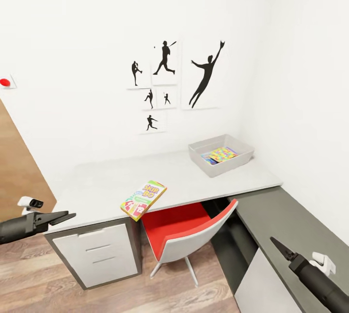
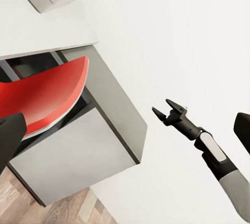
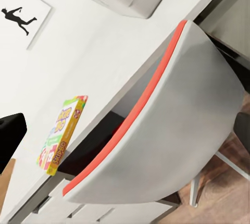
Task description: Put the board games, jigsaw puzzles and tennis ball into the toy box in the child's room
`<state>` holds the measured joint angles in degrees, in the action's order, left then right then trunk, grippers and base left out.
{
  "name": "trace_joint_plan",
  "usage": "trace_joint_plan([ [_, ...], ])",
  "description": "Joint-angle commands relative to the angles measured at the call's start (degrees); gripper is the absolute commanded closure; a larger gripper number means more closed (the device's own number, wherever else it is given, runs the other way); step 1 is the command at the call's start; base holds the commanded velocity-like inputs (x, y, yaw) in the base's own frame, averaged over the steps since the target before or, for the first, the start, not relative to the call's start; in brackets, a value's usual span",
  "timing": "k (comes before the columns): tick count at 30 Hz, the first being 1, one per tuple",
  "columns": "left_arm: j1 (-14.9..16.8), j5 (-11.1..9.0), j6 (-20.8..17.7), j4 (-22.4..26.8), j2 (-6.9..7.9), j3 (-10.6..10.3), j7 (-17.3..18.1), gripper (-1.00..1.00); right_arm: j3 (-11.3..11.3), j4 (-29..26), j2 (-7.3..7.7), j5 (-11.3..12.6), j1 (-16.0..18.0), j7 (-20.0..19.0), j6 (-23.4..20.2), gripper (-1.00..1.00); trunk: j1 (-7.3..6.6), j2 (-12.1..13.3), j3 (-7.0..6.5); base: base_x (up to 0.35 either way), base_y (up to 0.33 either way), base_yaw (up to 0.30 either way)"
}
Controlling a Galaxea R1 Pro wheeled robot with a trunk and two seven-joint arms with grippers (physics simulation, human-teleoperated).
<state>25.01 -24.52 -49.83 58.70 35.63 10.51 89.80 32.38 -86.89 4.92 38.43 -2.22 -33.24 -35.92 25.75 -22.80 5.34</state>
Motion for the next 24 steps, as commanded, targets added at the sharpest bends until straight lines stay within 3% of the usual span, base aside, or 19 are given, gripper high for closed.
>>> trace_joint_plan([
  [1,0.04,0.0,-0.61,0.01,0.01,-0.03,0.21,-1.0,0.04,-0.04,0.0,0.3,0.02,0.02,-0.46,-1.0,0.04,-0.12,0.11,0.0,-0.008,0.0],
  [24,0.04,0.69,-0.56,-0.43,-1.43,-0.23,0.21,-1.0,-0.11,-0.14,-0.02,0.07,0.02,-0.07,-0.9,-1.0,0.04,-0.12,0.11,0.0,-0.001,0.0],
])
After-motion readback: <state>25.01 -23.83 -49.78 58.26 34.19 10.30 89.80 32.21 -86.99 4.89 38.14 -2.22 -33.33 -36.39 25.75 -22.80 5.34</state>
